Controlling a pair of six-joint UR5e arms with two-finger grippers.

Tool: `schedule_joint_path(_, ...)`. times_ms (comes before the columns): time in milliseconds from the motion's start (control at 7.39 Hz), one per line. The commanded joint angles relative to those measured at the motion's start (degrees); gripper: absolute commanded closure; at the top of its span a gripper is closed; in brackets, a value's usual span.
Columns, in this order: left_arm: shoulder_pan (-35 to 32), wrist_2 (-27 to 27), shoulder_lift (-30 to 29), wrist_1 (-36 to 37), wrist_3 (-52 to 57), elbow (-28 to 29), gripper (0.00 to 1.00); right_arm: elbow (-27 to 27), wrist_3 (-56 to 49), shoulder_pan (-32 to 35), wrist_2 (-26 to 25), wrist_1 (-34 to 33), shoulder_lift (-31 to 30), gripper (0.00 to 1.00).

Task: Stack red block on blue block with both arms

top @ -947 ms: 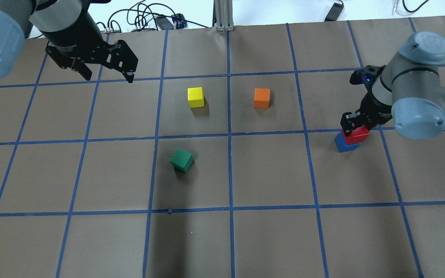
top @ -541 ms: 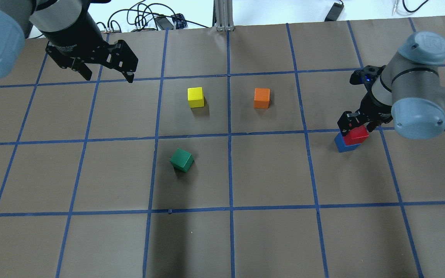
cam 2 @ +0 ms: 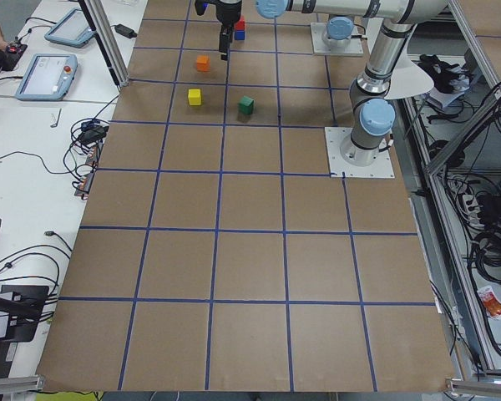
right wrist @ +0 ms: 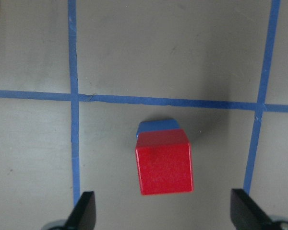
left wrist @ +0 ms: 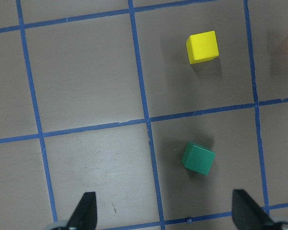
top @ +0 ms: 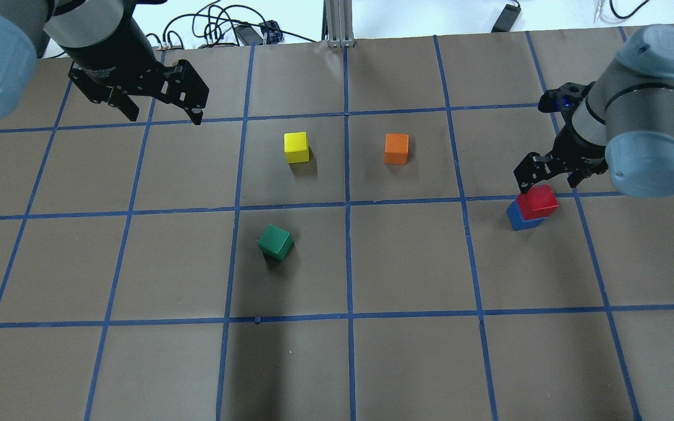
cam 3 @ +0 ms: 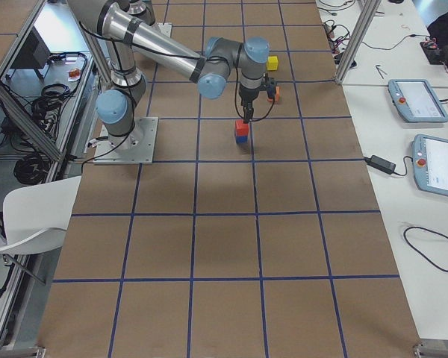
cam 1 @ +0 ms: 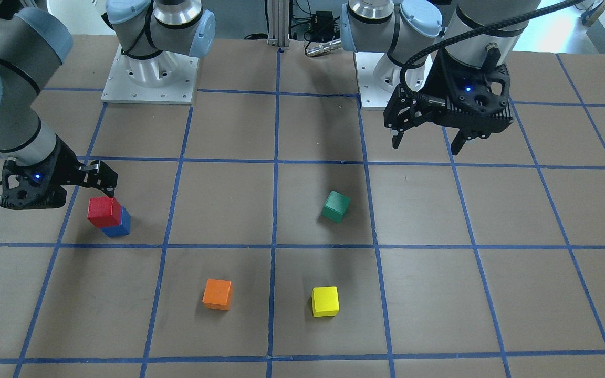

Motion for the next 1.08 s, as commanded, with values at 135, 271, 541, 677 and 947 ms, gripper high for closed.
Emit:
schedule_joint_path(135,-0.07,0.04,-0.07,0.00,0.00,-0.04,0.00,-20.97,9.48,6.50,0.17,22.86,-0.10,0.00)
schedule_joint_path(271,-0.08,0.04,0.02,0.00,0.00,-0.04,0.00,-23.57,15.34,7.73,0.08,24.23,0.17,0.00)
schedule_joint_path(541,-0.08,0.04,0.02,0.00,0.00,-0.13,0.00,-21.24,16.80,11.23,3.05,24.51,0.09,0.00)
schedule_joint_path(677,-0.08,0.04,0.02,0.00,0.00,-0.13,0.00,-19.83,16.89,13.17,2.46,23.81,-0.09,0.00)
schedule_joint_path(947,-0.08,0.04,0.11,0.00,0.00,-0.13,0.00,-19.46,21.87,13.63,3.07,24.07,0.00,0.00)
